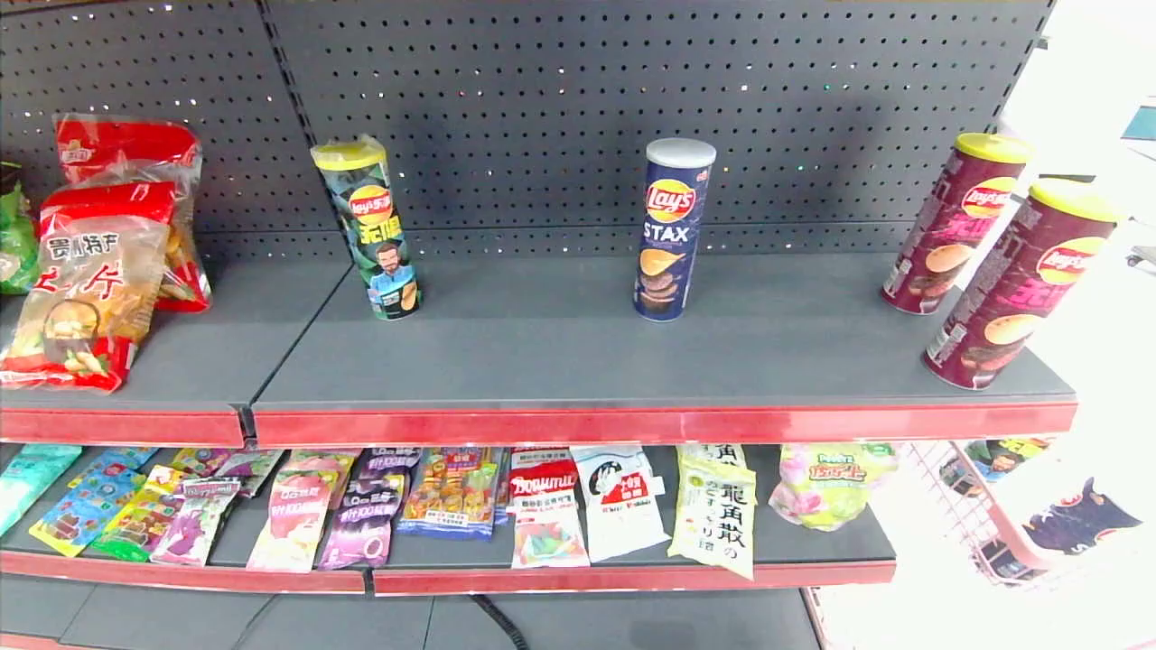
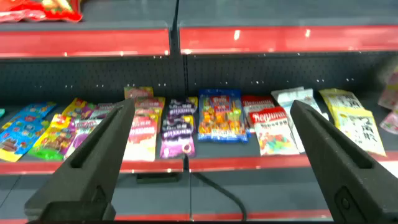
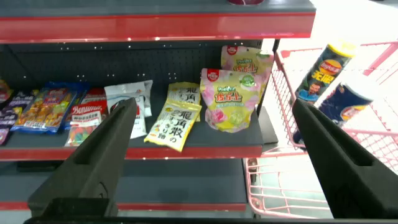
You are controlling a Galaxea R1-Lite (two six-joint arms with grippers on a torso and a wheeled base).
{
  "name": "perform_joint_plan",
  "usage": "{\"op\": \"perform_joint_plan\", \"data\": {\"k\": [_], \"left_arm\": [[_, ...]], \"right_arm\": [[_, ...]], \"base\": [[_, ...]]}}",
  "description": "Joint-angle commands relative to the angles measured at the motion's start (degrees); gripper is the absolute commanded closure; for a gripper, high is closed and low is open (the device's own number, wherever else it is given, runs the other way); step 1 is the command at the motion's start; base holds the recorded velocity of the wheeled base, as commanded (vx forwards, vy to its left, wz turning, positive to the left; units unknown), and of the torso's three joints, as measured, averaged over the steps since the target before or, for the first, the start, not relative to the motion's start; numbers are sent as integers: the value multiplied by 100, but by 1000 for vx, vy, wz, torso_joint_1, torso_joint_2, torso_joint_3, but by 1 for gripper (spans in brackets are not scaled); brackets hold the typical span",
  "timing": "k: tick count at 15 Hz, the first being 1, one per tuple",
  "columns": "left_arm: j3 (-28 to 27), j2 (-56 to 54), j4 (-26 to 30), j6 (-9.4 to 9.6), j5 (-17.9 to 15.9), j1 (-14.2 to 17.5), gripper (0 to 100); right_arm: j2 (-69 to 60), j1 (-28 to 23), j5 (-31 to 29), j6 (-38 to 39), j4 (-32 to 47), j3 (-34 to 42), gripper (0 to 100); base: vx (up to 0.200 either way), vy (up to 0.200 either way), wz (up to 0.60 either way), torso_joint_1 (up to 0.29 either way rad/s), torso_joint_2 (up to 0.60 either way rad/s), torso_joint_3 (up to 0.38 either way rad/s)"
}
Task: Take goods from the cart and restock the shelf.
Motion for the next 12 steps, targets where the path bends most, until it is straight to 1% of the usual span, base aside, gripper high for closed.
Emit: {"op": "perform_joint_plan", "data": {"k": [1,3,12], "left_arm": [[5,5,-2,0,-2,4,0],[-4,5,-2,8,-2,4,0],[-4,5,-2,26,-2,4,0]], "right_arm": [[-1,0,1,6,4,0,0],[-1,0,10,6,-4,0,0],[-1,0,19,-2,4,0,0]], "base": [[0,0,0,0,0,0],[0,0,0,0,0,0],[0,-200,0,10,2,4]]}}
